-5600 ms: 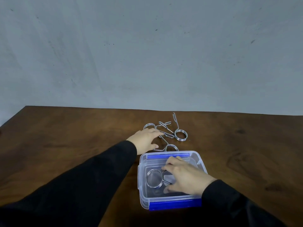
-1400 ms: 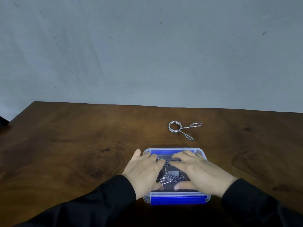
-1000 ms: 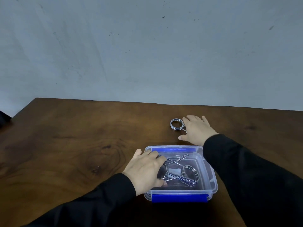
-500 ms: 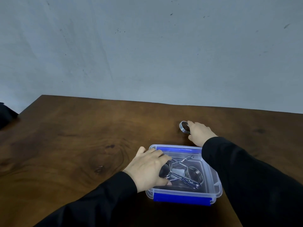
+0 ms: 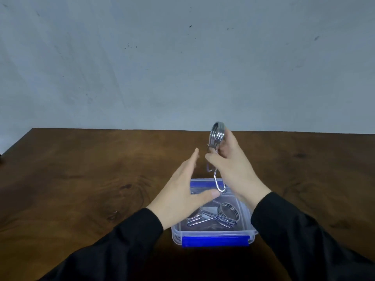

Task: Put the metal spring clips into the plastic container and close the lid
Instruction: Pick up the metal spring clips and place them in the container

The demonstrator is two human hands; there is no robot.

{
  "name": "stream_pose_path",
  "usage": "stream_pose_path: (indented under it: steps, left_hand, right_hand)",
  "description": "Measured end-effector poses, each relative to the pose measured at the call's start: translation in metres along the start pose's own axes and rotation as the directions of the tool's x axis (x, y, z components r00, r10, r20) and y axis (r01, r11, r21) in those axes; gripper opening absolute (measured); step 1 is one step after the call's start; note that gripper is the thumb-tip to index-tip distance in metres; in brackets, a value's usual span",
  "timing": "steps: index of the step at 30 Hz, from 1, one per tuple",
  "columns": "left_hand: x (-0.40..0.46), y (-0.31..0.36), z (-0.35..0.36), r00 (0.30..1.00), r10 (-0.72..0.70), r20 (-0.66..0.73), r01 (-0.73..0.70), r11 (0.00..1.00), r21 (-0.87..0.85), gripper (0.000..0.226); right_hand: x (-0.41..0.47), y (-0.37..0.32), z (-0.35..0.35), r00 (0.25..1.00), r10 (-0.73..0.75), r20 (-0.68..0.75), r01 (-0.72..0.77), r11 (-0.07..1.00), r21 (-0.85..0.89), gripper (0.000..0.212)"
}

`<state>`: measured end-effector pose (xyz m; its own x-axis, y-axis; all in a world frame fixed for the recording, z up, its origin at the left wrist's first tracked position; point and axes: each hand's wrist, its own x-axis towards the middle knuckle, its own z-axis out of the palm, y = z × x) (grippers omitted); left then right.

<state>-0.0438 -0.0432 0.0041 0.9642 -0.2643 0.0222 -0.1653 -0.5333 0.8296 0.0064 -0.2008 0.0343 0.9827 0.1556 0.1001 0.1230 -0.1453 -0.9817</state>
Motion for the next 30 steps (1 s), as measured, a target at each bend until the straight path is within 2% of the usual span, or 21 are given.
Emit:
stream_pose_path:
  steps: [3,6,7,10,13,17,21,23,25,26,27,29,30]
  left_hand:
    - [0.001,0.012,0.007,0.999,0.046,0.026,-0.047,0.999,0.016,0.107]
    - [-0.006,0.014,0.013,0.991,0.104,0.079,-0.119,0.968,0.222,0.111]
    - [-0.009,0.014,0.014,0.989,0.116,0.090,-0.137,0.945,0.298,0.110]
    - [-0.013,0.007,0.012,0.985,0.127,0.117,-0.168,0.865,0.472,0.103]
    - [-0.013,-0.006,0.008,0.970,0.156,0.189,-0.241,0.745,0.622,0.097]
    - [-0.010,-0.022,0.013,0.941,0.187,0.281,-0.333,0.646,0.687,0.086]
    - [-0.003,-0.035,0.019,0.934,0.203,0.295,-0.353,0.664,0.660,0.076]
    - [0.000,-0.037,0.018,0.923,0.193,0.333,-0.373,0.663,0.649,0.070]
    - [0.000,-0.038,0.016,0.909,0.171,0.380,-0.387,0.684,0.618,0.067]
    - [-0.002,-0.040,0.015,0.911,0.204,0.358,-0.386,0.726,0.570,0.063]
    - [-0.005,-0.041,0.013,0.925,0.265,0.273,-0.371,0.784,0.497,0.057]
    - [-0.013,-0.047,0.010,0.948,0.307,-0.086,-0.262,0.903,0.340,0.041]
    - [-0.017,-0.054,0.009,0.930,0.235,-0.283,-0.163,0.953,0.254,0.032]
  right_hand:
    - [-0.033,-0.005,0.009,0.994,0.080,-0.077,-0.069,0.988,0.140,0.054]
    - [-0.054,0.005,0.005,0.973,0.205,-0.104,-0.167,0.942,0.291,0.047]
    - [-0.059,0.006,0.002,0.969,0.218,-0.115,-0.185,0.951,0.248,0.044]
    - [-0.072,0.014,-0.015,0.971,0.207,-0.121,-0.212,0.977,-0.028,0.030]
    - [-0.082,0.022,-0.032,0.965,0.221,-0.139,-0.241,0.959,-0.146,0.011]
    - [-0.087,0.050,-0.045,0.959,0.164,-0.231,-0.268,0.791,-0.550,0.019]
    - [-0.089,0.068,-0.048,0.959,0.077,-0.273,-0.234,0.759,-0.608,0.028]
    - [-0.089,0.073,-0.052,0.942,0.150,-0.300,-0.307,0.746,-0.590,0.040]
    - [-0.089,0.079,-0.055,0.931,0.272,-0.245,-0.364,0.743,-0.562,0.045]
    - [-0.089,0.081,-0.056,0.923,0.325,-0.207,-0.385,0.750,-0.538,0.043]
    - [-0.088,0.083,-0.057,0.916,0.362,-0.175,-0.399,0.762,-0.511,0.040]
    - [-0.086,0.086,-0.059,0.908,0.391,-0.149,-0.412,0.779,-0.473,0.031]
    - [-0.085,0.087,-0.060,0.906,0.398,-0.143,-0.416,0.782,-0.464,0.027]
